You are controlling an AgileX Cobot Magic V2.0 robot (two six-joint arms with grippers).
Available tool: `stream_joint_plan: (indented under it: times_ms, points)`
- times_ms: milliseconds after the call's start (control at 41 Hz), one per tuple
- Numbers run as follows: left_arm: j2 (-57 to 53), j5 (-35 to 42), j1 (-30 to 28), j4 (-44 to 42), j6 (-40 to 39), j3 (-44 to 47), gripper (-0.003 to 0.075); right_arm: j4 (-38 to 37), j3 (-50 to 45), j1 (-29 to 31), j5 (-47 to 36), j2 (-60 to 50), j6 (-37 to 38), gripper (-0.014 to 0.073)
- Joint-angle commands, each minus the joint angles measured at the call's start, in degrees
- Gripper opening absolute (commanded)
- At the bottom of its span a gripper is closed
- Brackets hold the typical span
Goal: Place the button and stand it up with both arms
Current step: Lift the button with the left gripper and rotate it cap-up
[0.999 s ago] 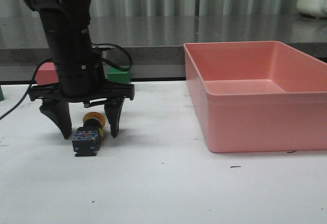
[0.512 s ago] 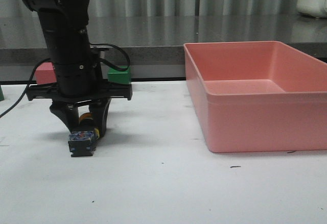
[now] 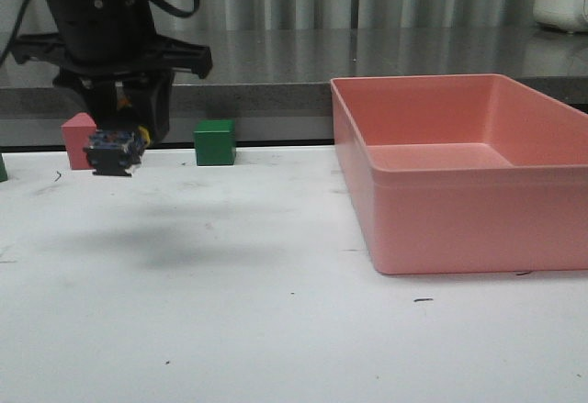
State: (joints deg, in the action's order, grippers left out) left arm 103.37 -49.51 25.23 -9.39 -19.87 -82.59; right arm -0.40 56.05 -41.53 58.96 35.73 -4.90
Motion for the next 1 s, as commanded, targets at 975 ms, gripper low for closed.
stream_joint_plan:
  times_ms: [975]
  points:
    - [-22.1,94.7,-13.8,-4.7,9.9,55.2,0.0208,-0.6,1.2,0.3,-3.7,0.1,-0.5,0.0423]
